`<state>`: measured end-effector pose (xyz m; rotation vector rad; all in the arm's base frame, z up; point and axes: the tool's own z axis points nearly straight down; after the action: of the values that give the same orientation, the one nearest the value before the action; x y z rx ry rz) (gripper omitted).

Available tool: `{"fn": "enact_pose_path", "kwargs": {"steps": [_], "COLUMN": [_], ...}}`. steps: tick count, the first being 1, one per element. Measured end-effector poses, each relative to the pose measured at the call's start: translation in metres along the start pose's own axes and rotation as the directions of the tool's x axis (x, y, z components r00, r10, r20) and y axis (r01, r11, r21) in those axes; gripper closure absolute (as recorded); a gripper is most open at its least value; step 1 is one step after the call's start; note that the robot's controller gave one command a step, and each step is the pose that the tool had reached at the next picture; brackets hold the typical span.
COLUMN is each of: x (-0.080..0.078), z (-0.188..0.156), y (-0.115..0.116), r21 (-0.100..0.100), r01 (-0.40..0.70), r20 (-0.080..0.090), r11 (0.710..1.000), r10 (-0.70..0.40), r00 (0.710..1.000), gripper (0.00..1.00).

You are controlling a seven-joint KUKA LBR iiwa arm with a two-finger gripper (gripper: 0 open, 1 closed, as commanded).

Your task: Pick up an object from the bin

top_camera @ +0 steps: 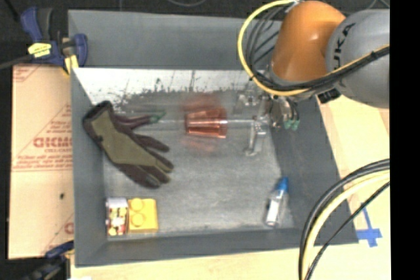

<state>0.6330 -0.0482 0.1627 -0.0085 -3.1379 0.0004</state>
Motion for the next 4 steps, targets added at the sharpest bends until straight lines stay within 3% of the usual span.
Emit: {"fn": "enact_pose_path", "kwargs": {"steps": [1, 2, 3, 4], "x": [-0.002, -0.011, -0.029, -0.02], "z": [-0.005, 0.026, 0.061, 0.092], "y": [0.0, 0.026, 0.043, 0.058], "r21": [0.001, 0.0, -0.004, 0.0], "r01": [0.001, -0.052, -0.068, -0.205], "r20": [0.008, 0.012, 0.033, 0.012], "r11": [1.0, 0.999, 0.998, 0.979], "r10": [-0.001, 0.052, 0.068, 0.205], "r00": [1.0, 0.999, 0.997, 0.979], "gripper": [0.0, 0.0, 0.0, 1.0]}}
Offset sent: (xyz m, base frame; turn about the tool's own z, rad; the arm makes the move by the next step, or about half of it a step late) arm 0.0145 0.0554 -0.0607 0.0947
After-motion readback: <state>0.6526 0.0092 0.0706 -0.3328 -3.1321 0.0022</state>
